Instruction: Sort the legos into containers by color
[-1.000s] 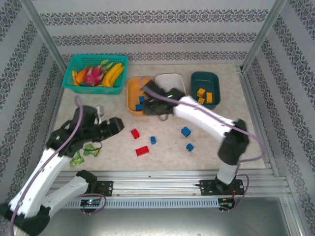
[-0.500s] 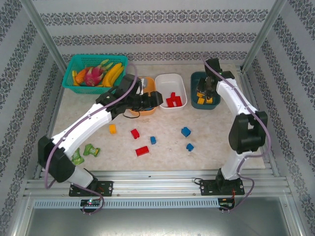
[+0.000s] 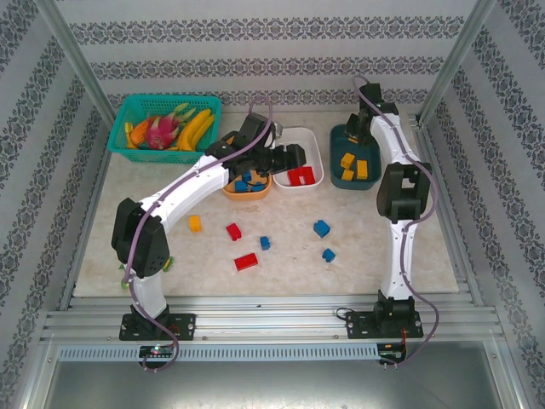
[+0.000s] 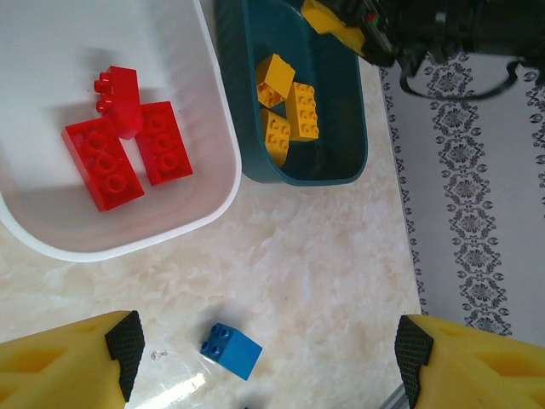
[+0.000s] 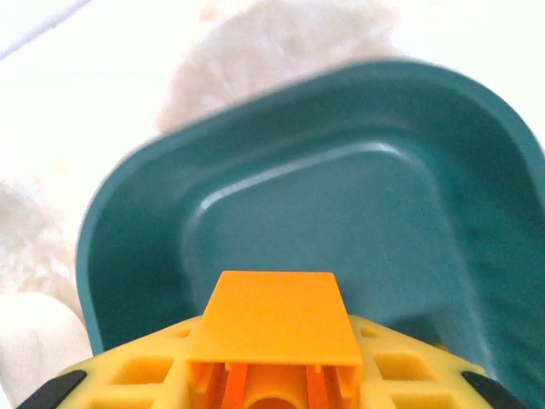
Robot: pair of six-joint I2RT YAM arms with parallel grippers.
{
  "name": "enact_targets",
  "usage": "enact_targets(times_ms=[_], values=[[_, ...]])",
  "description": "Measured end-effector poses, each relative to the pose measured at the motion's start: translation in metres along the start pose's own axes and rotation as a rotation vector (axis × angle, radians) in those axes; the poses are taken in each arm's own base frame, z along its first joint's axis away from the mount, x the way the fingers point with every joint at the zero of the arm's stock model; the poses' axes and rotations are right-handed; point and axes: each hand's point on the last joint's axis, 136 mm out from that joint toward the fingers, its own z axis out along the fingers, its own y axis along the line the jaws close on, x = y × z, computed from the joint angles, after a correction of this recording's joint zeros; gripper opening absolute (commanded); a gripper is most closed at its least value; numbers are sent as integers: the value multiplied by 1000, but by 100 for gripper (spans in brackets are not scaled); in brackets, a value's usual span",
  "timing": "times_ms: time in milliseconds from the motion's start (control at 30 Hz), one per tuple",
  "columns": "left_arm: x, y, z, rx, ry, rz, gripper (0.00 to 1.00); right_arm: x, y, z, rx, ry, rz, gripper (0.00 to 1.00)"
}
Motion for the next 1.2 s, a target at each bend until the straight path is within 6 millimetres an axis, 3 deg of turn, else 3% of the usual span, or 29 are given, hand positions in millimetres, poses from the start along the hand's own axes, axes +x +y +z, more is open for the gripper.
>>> enact_targets(times_ms=[100,267,500,600,733,833,900,1000,1067,1200], values=[[0,0,0,-1,-1,0,80,-4,9,19,-30,20,-28,27],[-1,1,0,-5,-4,0,80,23,6,44,-42,133,-48,39],[2,6,-2,-23,-10,-2,81,36,3,46,-39,181,-63,57],[4,9,-8,-35,-16,-3,81,36,5,35,-35,177,-76,59],[10,13,-21,-58,-18,-7,81,27,17,-11,-41,121,-95,58],[22,22,-31,-88,5,-17,79,25,37,-75,-77,32,-126,59],[34,31,-33,-119,35,-28,78,35,54,-122,-130,-35,-146,59],[60,53,-29,-196,105,-46,76,79,76,-188,-238,-110,-192,62],[83,68,-24,-255,165,-59,75,128,84,-218,-334,-116,-236,66],[125,94,-15,-362,259,-92,75,227,71,-238,-448,-45,-317,81]])
